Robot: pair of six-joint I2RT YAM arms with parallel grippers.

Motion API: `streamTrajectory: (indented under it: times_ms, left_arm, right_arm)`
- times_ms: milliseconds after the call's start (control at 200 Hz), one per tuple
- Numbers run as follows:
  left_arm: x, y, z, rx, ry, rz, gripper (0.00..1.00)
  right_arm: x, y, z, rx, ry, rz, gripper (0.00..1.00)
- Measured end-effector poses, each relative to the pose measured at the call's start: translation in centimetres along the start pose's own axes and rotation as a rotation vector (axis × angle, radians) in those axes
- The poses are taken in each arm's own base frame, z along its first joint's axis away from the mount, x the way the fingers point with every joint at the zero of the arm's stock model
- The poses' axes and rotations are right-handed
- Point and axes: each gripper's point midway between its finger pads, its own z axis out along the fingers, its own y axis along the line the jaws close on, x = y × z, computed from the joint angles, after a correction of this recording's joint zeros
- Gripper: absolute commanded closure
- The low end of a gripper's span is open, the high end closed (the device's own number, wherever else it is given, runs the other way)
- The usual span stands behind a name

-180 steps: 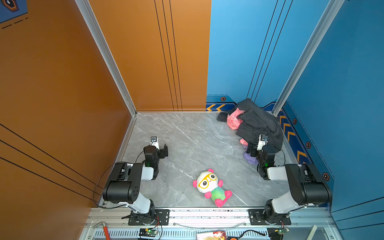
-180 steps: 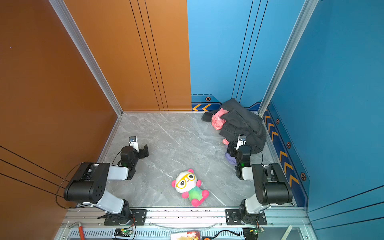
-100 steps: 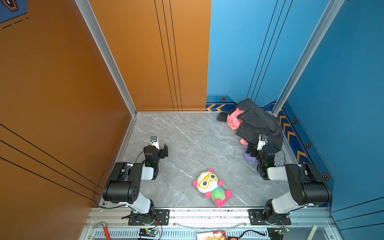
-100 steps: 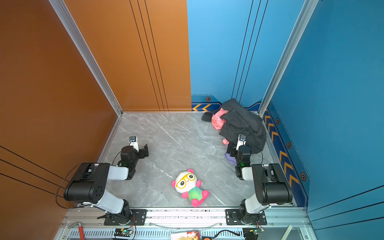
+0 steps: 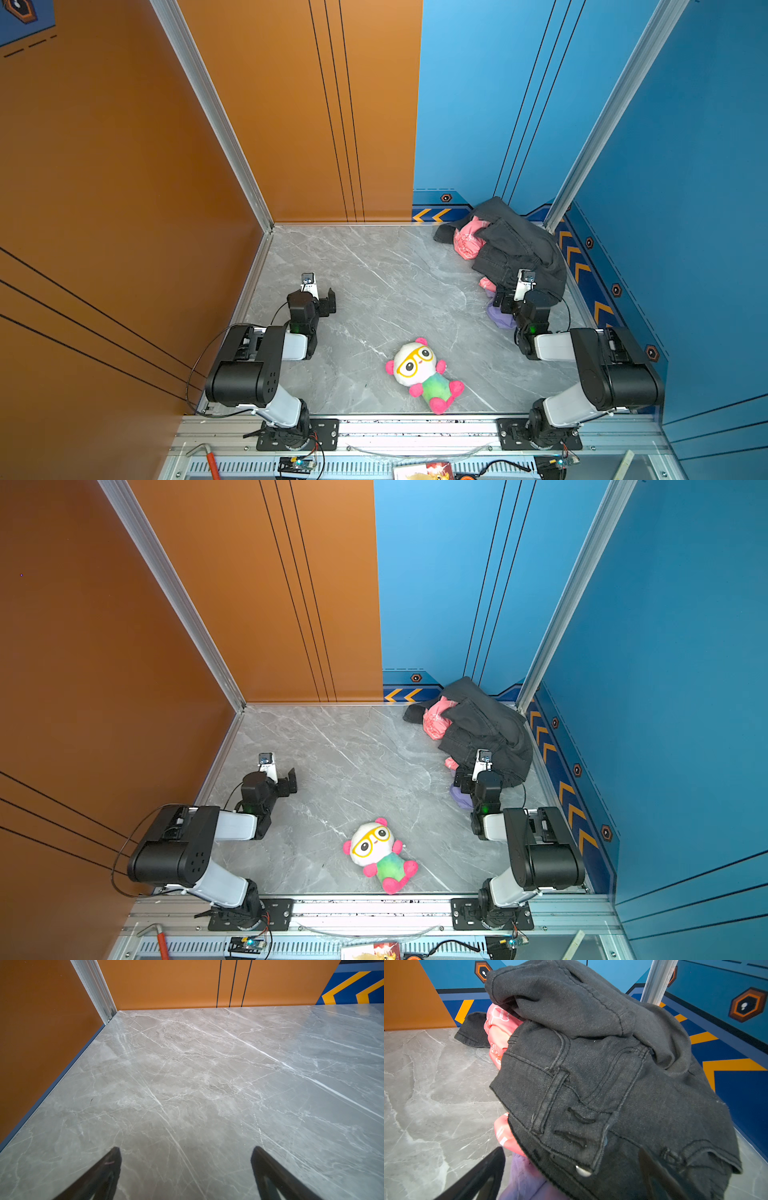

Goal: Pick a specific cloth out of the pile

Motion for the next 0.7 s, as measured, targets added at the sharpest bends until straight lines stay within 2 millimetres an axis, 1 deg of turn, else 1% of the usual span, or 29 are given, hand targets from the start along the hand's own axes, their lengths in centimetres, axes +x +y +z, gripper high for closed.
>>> streamTrajectory:
  times_ms: [505,651,701]
  left_arm:
    - [0.0,0.0,0.0,-0.001,0.000,0.000,0.02]
    - [-0.1,0.5,-0.1,-0.036,-0.002,0.000,0.02]
    - [-0.6,0.7,-0.4,-0.054,-0.013,-0.001,0.02]
  right_arm:
    - [0.0,0.0,0.0,0.000,0.000,0.000,0.00]
    - [0.1,0.8,-0.3,-0.015,0.013,-0.018,0.00]
    - [-0.4,1.2,-0.8,-0.025,0.006,-0.029,0.00]
